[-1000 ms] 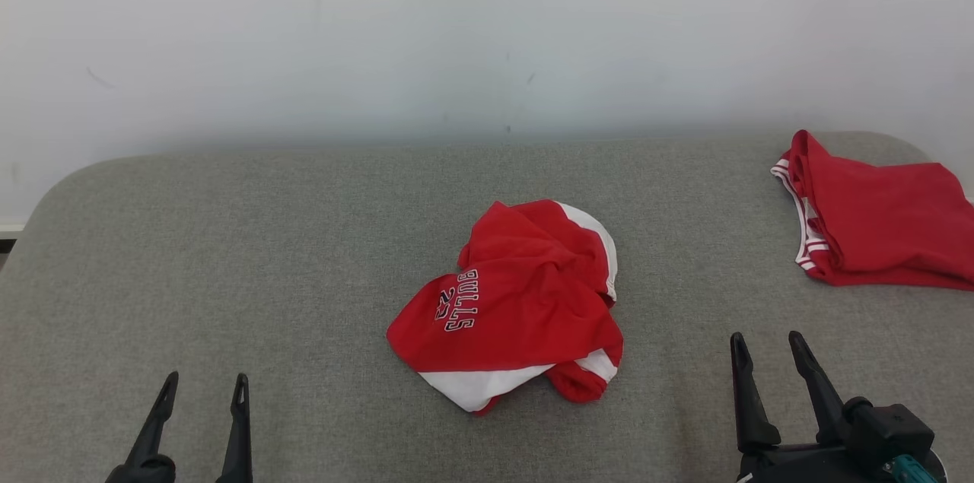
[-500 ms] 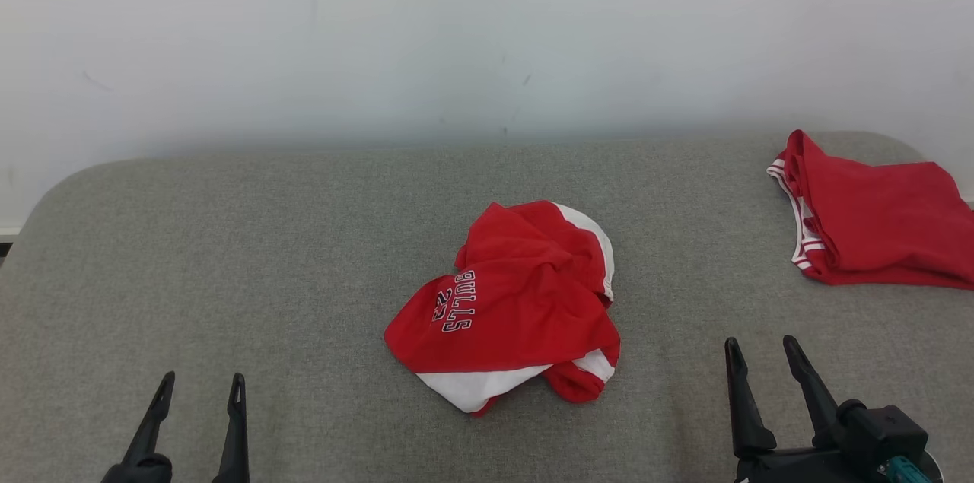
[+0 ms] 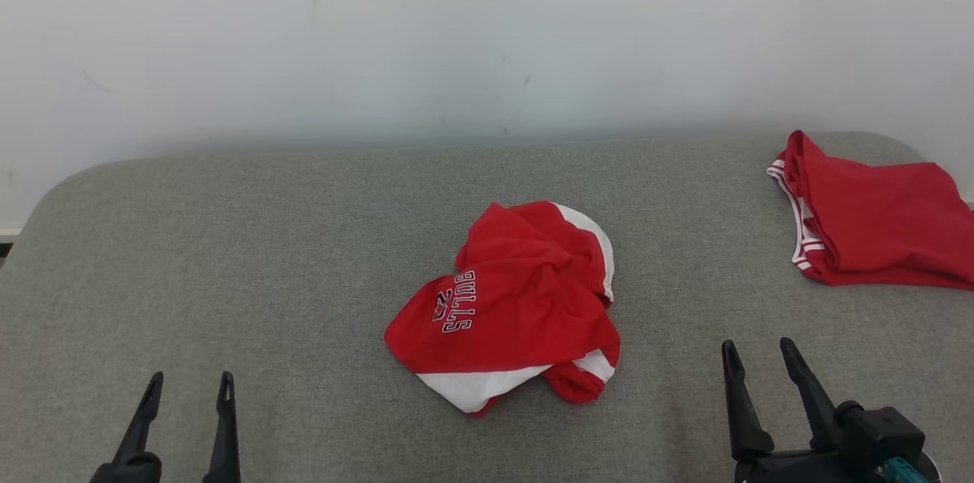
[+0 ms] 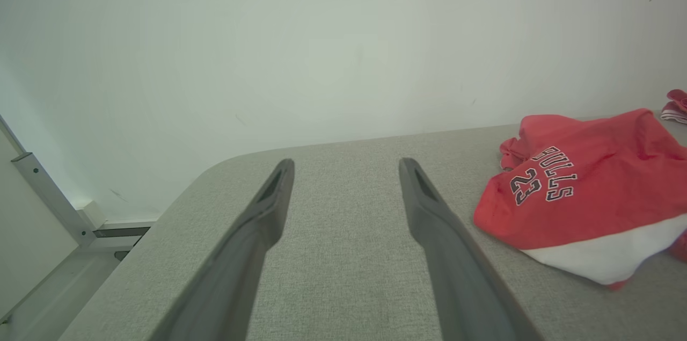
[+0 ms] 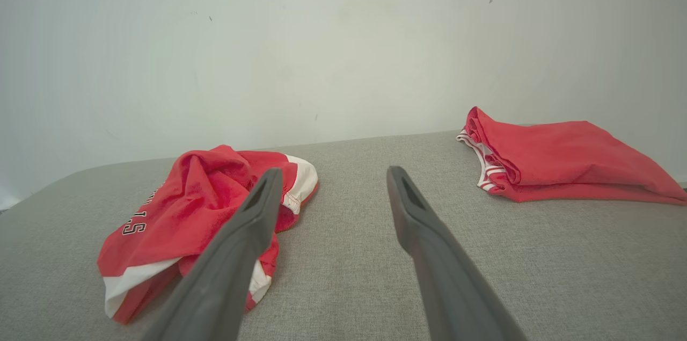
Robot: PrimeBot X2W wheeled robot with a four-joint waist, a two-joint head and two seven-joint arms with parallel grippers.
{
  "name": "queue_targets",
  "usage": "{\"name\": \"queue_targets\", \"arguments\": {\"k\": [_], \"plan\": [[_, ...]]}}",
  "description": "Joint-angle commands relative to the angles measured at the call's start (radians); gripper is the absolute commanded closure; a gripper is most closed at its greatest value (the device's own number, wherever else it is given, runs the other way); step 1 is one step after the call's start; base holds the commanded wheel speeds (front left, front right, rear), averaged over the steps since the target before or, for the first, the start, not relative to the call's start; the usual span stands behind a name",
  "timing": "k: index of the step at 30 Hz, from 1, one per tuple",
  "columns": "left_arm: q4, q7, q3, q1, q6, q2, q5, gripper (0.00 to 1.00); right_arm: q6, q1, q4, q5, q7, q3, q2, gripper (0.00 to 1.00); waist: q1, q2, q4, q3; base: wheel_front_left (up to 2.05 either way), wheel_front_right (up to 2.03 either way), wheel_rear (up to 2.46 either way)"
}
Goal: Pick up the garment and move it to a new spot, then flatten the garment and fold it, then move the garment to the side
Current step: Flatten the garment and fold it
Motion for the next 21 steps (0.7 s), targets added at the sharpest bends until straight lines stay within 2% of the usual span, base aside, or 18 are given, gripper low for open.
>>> {"name": "queue_targets", "arguments": {"k": [1, 21], "plan": [[0.003, -0.006, 0.003, -0.008, 0.003, 0.003, -0.012, 0.0, -0.003, 0.011, -0.004, 0.004, 0.003, 0.002, 0.002, 0.0, 0.0, 0.0, 0.0, 0.0, 0.0, 0.0, 0.0], [-0.002, -0.009, 0.003, -0.008, 0.013, 0.012, -0.02, 0.0, -0.003, 0.013, 0.001, 0.01, -0.001, 0.001, 0.002, 0.0, 0.0, 0.0, 0.001, 0.002, 0.0, 0.0, 0.0]]}}
